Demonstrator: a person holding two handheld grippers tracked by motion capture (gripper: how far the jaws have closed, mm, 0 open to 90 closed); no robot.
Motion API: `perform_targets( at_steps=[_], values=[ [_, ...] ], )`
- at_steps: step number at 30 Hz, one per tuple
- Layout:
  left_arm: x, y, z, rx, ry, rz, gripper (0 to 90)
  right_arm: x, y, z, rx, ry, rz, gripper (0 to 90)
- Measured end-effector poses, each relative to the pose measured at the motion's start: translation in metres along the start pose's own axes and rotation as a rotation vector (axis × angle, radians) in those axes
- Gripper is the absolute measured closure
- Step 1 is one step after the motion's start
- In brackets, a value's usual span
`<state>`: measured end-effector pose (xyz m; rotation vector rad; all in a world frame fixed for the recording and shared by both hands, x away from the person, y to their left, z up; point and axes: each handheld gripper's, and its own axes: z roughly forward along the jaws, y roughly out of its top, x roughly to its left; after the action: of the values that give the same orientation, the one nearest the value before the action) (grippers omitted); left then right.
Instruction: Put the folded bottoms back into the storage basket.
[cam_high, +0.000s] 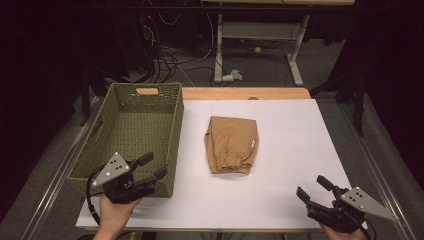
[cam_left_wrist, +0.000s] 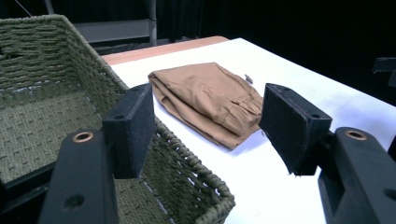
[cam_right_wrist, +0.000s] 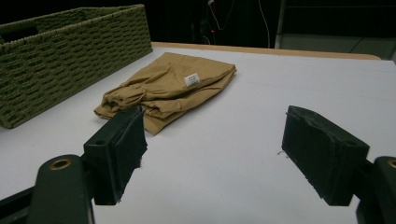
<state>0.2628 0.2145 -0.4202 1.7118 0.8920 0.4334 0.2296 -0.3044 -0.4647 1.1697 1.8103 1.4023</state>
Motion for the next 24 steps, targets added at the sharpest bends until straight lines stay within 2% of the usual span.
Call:
perform_targets(
  at_steps=[24],
  values=[
    [-0.016, 0.007, 0.018, 0.008, -0.056, 0.017, 34.3, 0.0, 0.0, 0.0, -0.001, 0.003, -0.002, 22.5]
  ],
)
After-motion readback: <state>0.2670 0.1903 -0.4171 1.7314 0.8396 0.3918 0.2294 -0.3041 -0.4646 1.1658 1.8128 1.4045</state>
